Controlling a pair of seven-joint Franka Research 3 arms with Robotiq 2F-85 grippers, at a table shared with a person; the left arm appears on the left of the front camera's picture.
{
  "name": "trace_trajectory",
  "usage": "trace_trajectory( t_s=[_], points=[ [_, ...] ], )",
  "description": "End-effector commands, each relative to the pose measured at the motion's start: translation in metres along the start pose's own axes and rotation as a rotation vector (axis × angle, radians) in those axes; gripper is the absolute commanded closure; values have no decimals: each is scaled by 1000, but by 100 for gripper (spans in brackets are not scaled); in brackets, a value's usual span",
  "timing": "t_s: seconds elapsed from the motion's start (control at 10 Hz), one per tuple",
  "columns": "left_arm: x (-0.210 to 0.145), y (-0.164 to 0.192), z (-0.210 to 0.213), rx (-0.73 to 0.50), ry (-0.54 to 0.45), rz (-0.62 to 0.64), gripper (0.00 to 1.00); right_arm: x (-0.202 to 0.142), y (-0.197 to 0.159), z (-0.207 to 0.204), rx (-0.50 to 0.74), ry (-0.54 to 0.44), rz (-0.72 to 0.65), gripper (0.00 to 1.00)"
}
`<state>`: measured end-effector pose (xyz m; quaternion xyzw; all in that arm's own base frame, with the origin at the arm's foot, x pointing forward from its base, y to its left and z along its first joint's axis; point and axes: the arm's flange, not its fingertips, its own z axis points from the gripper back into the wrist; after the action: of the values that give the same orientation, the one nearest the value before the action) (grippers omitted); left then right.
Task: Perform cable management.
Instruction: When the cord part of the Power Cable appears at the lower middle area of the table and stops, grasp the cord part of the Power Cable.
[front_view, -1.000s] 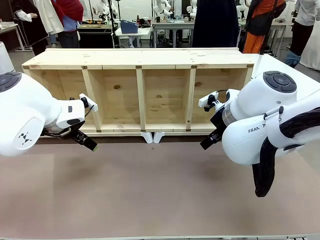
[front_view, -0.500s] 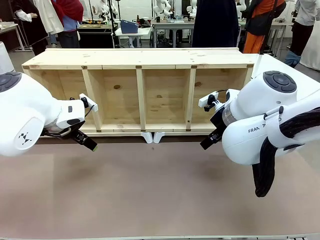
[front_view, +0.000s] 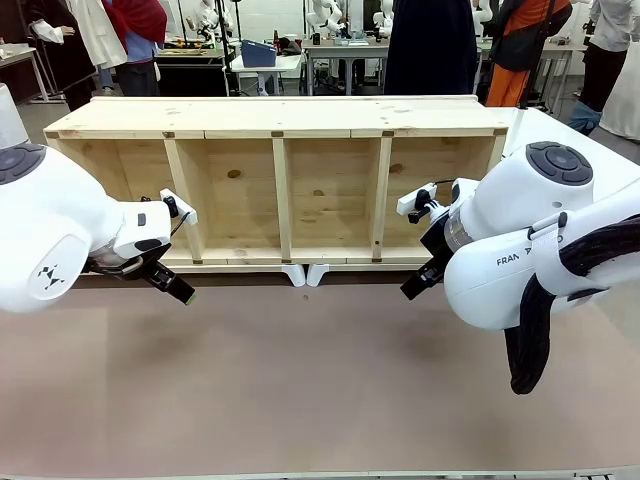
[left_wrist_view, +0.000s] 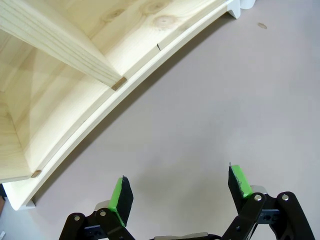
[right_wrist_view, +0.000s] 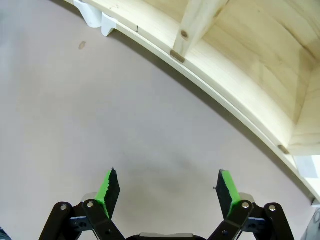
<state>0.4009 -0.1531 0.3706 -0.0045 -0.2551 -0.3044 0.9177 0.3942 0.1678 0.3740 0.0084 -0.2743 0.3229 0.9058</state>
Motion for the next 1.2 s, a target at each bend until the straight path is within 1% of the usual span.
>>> trace_trajectory(
  t_s=[0.0,0.2,0.6,0.9,1.1],
  points=[
    [-2,-4,16,3,18,-24,0,1,3,17,0,15,12,0],
    [-7,-10,42,8,1,-30,0,-1,7,41,-21,-3,11,0],
    [-35,-16,106,29,-71,-35,0,-13,10,98,-101,-24,-14,0],
    [-73,-17,155,66,-98,-20,0,-28,4,143,-146,-50,-52,0],
    [-112,-17,187,102,-115,26,0,-44,-1,178,-181,-60,-90,0]
  ],
)
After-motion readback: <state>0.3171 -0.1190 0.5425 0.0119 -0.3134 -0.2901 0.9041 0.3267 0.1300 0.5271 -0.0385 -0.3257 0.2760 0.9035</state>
